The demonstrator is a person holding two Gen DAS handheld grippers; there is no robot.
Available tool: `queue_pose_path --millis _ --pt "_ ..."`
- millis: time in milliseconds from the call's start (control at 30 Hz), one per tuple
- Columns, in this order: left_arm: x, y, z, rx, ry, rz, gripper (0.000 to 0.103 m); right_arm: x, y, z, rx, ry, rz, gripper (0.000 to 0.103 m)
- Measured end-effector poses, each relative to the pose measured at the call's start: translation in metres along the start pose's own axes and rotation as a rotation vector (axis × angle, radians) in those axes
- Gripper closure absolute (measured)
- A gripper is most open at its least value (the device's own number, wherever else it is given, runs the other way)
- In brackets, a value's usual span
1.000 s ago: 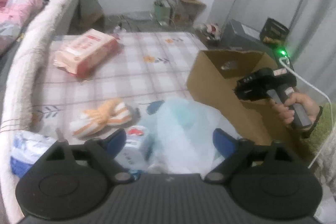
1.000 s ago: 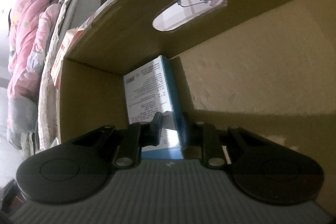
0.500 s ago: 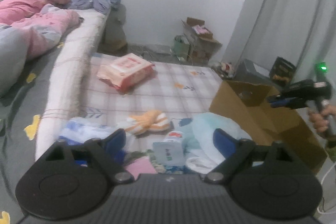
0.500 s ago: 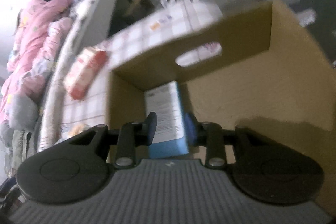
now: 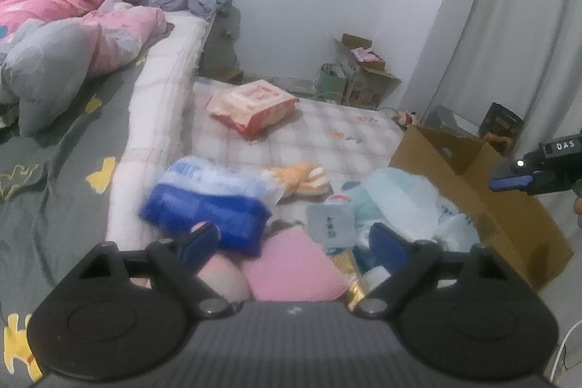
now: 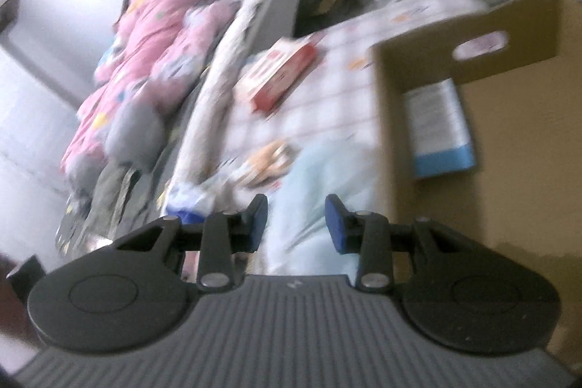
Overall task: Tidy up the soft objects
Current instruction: 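Move the right tool back over the items on the bed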
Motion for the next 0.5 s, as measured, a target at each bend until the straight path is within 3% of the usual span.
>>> queue_pose_path --millis 267,500 --pt "0.001 -0.020 -0.001 0.039 0.019 -0.016 0.012 0.046 -0.027 -0.070 -0.094 0.062 -0.090 0.069" --pt "0.009 -0.040 0.008 0.103 -0.019 -0.065 0.015 0.077 -0.048 -0.083 -0.065 0.084 -0.134 0.069"
Point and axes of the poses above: each gripper's, at about its wrist camera, not at the fingertips, and x roughly the way its jaws point, z to its right, y to its top, the point moved 6 cm from there along x, roughly the way its jaws point, and after that the axes turned 10 degrees about x, right-handed, at the moved point
